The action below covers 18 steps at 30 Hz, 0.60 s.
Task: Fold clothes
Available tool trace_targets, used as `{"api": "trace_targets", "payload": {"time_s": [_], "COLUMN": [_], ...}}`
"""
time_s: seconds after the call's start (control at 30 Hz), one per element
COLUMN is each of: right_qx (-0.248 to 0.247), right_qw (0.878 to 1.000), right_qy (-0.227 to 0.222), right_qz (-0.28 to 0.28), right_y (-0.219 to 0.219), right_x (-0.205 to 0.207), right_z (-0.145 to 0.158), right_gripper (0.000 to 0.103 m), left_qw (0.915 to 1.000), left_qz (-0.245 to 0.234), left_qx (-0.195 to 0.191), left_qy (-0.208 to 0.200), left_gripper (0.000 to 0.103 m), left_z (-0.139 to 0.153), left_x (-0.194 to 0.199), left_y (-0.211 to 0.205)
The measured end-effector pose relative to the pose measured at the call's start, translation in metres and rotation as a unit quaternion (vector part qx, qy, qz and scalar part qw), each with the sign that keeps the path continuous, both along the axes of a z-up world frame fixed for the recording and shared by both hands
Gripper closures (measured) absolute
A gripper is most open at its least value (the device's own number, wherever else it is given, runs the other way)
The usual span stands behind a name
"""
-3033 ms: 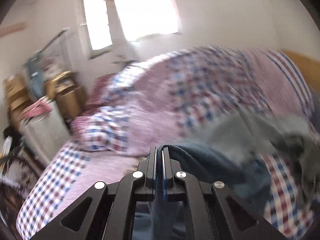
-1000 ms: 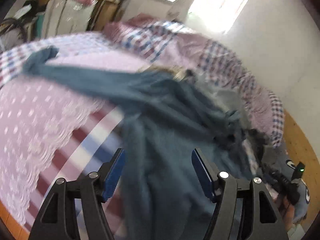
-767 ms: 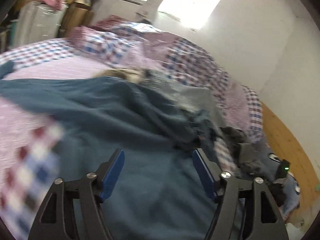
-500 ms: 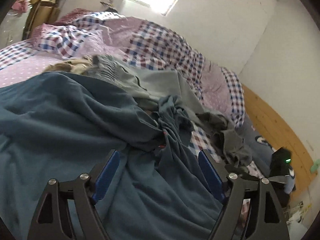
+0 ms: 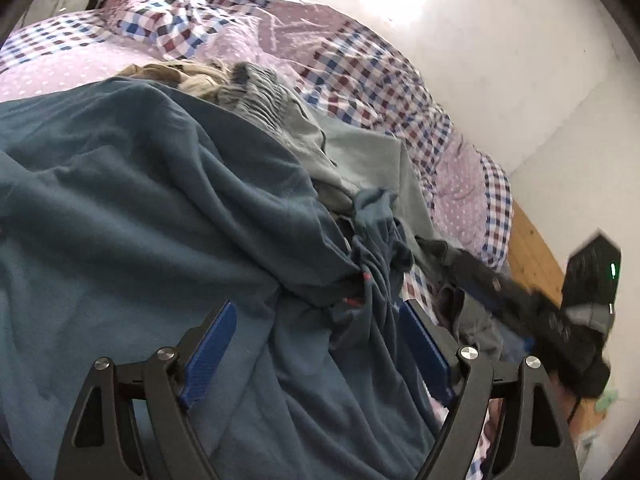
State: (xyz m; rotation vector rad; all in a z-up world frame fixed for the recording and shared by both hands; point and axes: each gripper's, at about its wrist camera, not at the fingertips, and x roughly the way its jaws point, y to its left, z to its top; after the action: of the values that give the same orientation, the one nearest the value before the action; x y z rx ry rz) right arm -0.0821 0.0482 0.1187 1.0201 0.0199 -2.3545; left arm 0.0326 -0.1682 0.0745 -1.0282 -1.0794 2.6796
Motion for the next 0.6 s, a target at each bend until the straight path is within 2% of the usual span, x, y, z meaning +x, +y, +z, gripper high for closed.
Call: {"api": "trace_targets", "payload": {"time_s": [0.13, 0.23, 0.33, 0.43, 0.47, 0.6], "right_qx": [0.060, 0.097, 0.112, 0.127, 0.132, 0.149], "right_qw": [0.998, 0.995, 0.994, 0.992, 0.991, 0.989], "right_qy": [-0.003, -0.011, -0.007, -0.004, -0.003, 0.004], "right_qz": [0.008, 0.011, 0.003, -0.004, -0.006, -0.018], "right_y": [-0.034, -0.050, -0.043, -0.037, -0.035, -0.024], "right_x": [-0.032, -0.053, -0.060, -0.066, -0.069, -0.077], "right_z": [-0.003, -0.013, -0.015, -0.016, -0.017, -0.016], "right_gripper": [0.033, 0.038, 0.053, 0.077, 0.096, 0.098], "left_qw": [0.9995, 0.9990, 0.9977, 0.9971, 0.9970, 0.9969], "left_qz": [0.020, 0.033, 0.047, 0.051, 0.051, 0.052], "left_qx": [0.023, 0.029, 0.047, 0.057, 0.057, 0.059], "left_qy": [0.006, 0.010, 0.008, -0.001, -0.002, -0.009], "left_gripper": [0.017, 0.017, 0.017, 0.017, 0.017, 0.017], "left_z": [0.003, 0.005, 0.001, -0.003, -0.004, -0.008], "left_x": [-0.002, -0.005, -0.006, -0.007, -0.008, -0.009], "left_y": [-0.014, -0.023, -0.034, -0.037, -0.037, -0.036]}}
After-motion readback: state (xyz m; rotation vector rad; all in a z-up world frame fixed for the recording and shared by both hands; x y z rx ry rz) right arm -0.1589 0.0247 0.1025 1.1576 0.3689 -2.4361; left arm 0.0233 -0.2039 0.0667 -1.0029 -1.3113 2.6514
